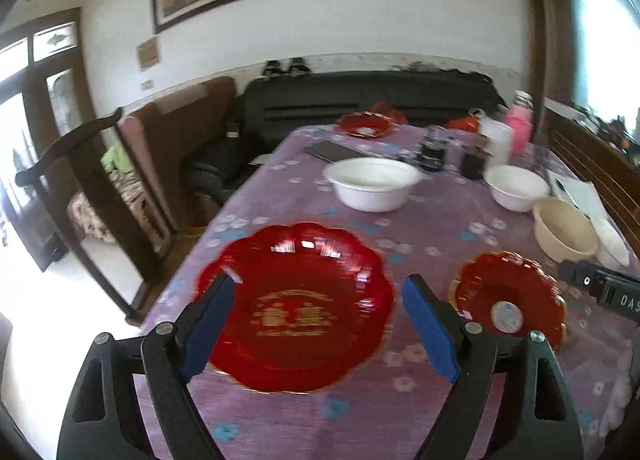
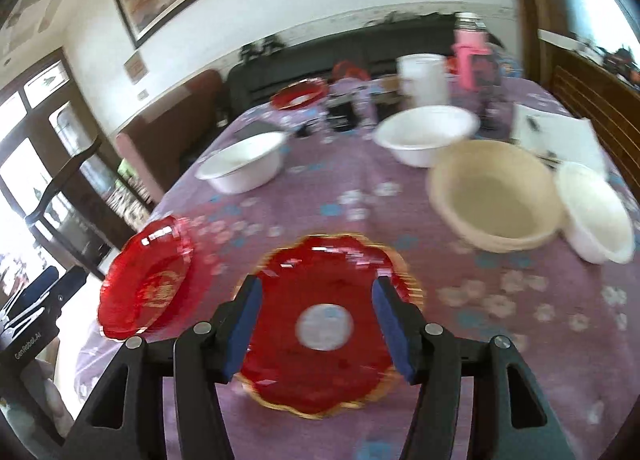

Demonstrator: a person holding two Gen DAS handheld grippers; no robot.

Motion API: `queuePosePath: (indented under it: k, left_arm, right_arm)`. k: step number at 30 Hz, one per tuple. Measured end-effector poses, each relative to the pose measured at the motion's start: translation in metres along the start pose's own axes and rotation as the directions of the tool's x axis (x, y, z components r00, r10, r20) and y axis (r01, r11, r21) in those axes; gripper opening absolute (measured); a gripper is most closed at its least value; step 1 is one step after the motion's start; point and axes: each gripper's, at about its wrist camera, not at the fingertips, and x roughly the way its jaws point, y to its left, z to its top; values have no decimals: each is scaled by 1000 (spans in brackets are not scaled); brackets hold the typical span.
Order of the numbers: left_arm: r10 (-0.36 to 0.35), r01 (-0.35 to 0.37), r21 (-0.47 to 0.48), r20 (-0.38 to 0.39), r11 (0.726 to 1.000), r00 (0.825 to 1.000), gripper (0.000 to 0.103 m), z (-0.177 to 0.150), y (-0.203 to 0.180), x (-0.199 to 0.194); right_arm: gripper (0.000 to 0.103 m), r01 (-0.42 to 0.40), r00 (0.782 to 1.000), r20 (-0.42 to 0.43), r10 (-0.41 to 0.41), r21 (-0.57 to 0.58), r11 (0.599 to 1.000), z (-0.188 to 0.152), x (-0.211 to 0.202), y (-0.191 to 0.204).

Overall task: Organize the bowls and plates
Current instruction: 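Grasp the small red scalloped plate rim again with the right tool, then carry the small red plate onto the wedding plate and open the right tool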

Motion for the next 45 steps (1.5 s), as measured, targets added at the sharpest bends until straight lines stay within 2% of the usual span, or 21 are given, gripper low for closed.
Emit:
queuePosePath:
  k: [6,10,13,19,22,24,26,28,30,36,43,45]
  left_arm:
    - [-131,131,-2,-67,991,989,85,6,-30,16]
    - [-225,224,-22,-108,974,968,85,16,-44,29]
    - [-270,263,-63,-147,963,952,85,22,-49,46]
    - [-297,276,-122,-207,953,932,85,16,-59,71]
    - [-296,278,-110,-231,954,927,85,9,-68,77]
    - [-288,275,-90,-243,957,926,85,5,-76,81]
    - [-281,272,-73,-255,960,925,85,3,-83,86]
    - [-272,265,-64,-271,962,923,85,1,-88,94]
    - [-268,261,-61,-288,963,920,85,1,-91,101]
    - [-263,266,-34,-319,963,911,85,-6,-104,113]
    - [-271,292,0,-370,956,889,85,-16,-138,134]
    - [-288,316,7,-389,949,875,85,-19,-149,140]
  right_arm:
    - [64,28,1000,-8,-28,74,997,-10,-4,-45]
    - [64,12,999,-36,-8,116,993,-17,5,-58]
    - [64,-7,999,-52,14,138,990,-18,15,-59]
    - [64,-21,992,-123,42,169,985,-19,48,-53]
    - [64,-30,986,-159,58,175,984,-23,63,-49]
    - [61,-19,987,-152,43,156,988,-22,65,-44]
    - [30,-14,984,-175,40,147,989,-22,70,-42]
    - [14,-17,982,-185,49,168,986,-22,73,-48]
    - [12,-30,981,-181,66,194,980,-22,71,-54]
    - [12,26,986,-169,8,198,980,-23,52,-73]
    - [12,19,983,-181,23,225,974,-27,49,-86]
    - [13,18,984,-176,22,224,974,-28,49,-86]
